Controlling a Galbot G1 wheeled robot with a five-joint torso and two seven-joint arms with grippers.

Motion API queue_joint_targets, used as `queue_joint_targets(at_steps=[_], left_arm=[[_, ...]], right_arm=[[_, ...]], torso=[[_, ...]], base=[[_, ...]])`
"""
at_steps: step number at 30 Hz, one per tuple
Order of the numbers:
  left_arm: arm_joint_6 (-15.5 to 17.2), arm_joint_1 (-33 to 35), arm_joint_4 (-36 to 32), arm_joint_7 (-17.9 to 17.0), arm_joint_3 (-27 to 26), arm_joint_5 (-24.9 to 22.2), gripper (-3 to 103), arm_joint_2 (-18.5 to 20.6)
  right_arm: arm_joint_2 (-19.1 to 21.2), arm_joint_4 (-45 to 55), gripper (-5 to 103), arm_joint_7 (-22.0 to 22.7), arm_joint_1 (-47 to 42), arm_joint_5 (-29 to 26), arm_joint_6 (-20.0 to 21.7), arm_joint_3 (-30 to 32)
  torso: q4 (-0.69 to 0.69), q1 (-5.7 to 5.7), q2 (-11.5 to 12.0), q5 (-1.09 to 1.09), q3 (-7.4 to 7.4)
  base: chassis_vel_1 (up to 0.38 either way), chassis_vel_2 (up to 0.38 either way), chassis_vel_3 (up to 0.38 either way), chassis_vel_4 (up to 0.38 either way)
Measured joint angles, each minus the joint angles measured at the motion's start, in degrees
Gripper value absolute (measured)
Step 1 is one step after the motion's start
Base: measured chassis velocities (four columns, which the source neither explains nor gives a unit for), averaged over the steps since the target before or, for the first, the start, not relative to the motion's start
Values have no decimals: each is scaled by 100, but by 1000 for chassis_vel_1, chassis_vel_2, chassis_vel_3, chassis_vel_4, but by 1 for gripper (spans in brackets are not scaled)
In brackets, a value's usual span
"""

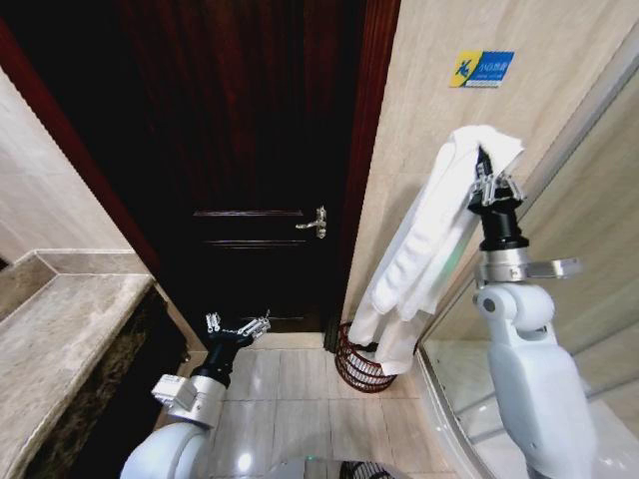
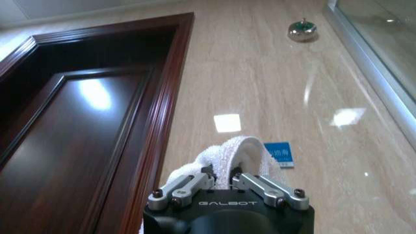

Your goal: Discard the used towel into the hamper.

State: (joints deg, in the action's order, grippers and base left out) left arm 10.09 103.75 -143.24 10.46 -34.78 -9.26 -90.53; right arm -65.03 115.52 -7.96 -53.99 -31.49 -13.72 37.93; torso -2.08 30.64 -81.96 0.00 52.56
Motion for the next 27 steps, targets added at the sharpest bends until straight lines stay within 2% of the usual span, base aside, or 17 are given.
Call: queue_joint_targets(at_steps=[27], left_arm=[[0,0,0,0,0,0,97,0]], right_arm=[[-333,-110,9,-142,-708,252,-358,28]], torso=[[0,0,0,-1,0]], base=[[0,0,0,0]])
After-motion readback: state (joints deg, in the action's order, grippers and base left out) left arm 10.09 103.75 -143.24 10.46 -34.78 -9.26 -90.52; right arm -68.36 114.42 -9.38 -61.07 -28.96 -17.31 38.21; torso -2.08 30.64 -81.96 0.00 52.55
